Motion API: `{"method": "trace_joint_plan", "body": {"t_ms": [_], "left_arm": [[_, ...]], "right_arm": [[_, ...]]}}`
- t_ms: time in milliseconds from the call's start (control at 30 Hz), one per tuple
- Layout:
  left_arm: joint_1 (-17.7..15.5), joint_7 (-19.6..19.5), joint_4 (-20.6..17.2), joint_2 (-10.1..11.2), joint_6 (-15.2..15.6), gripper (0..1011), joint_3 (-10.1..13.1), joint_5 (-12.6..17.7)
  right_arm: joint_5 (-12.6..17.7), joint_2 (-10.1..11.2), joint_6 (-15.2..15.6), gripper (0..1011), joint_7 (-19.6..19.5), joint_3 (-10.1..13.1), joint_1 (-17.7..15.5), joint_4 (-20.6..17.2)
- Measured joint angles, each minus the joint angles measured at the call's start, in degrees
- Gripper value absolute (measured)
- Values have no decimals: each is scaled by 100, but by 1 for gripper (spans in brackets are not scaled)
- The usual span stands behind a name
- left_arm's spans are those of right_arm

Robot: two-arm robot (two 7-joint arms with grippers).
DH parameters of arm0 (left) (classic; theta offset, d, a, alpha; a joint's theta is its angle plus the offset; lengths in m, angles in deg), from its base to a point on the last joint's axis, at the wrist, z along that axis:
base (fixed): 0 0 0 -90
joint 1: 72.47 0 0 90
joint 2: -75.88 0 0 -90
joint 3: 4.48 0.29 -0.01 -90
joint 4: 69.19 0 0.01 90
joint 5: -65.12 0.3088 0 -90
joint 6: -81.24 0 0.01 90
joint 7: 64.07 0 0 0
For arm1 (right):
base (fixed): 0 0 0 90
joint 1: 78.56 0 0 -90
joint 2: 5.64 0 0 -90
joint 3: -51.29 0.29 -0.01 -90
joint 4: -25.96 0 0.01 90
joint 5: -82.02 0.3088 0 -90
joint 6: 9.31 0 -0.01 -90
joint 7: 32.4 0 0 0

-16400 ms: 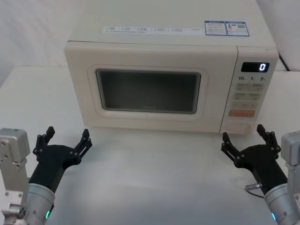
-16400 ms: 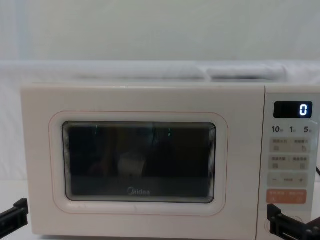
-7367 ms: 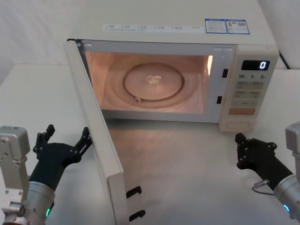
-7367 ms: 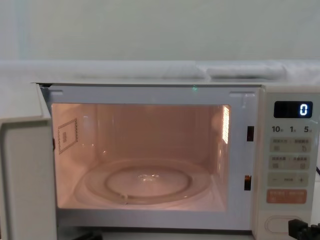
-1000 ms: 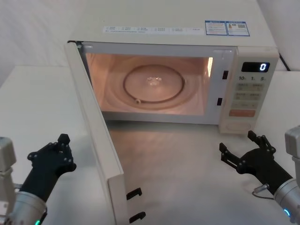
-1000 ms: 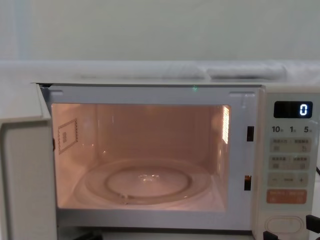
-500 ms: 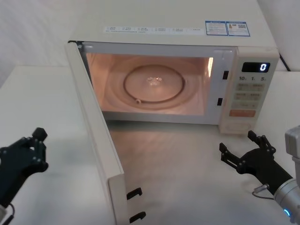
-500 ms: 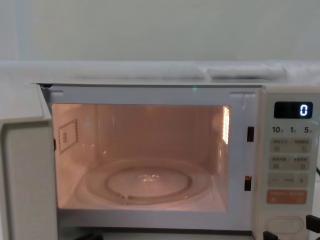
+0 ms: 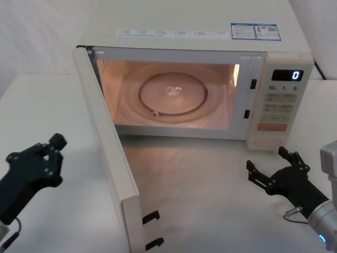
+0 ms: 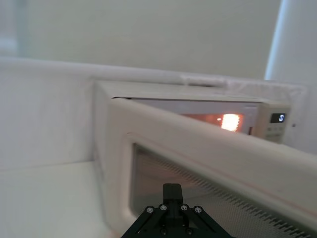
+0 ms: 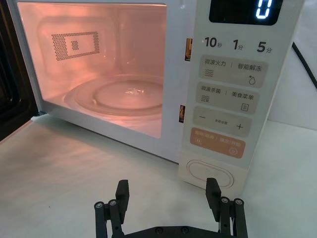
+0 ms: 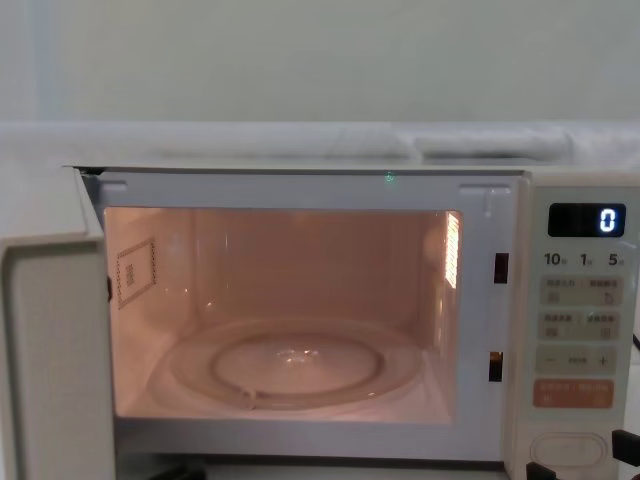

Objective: Press the button to open the microwave door with one hand; close the microwave door with the other hand.

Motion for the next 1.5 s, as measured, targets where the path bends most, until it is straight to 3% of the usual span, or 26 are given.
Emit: {"method": "trace_joint_plan", "body": {"t_ms": [667,1000,1300,1500], "left_arm": [[-652,122,-132,433,156,0,839,279],[-1191,273,-12,561,349,0,1399,548],[-1731,446,311,417,571,0,1945,833],[-1987,541,457,275,666,0,2161,976]], "right_arm": [[0,0,0,1002,0,0,0,0],[0,0,0,1002,0,0,0,0],[0,0,0,1002,0,0,0,0],[0,0,0,1002,0,0,0,0]]}}
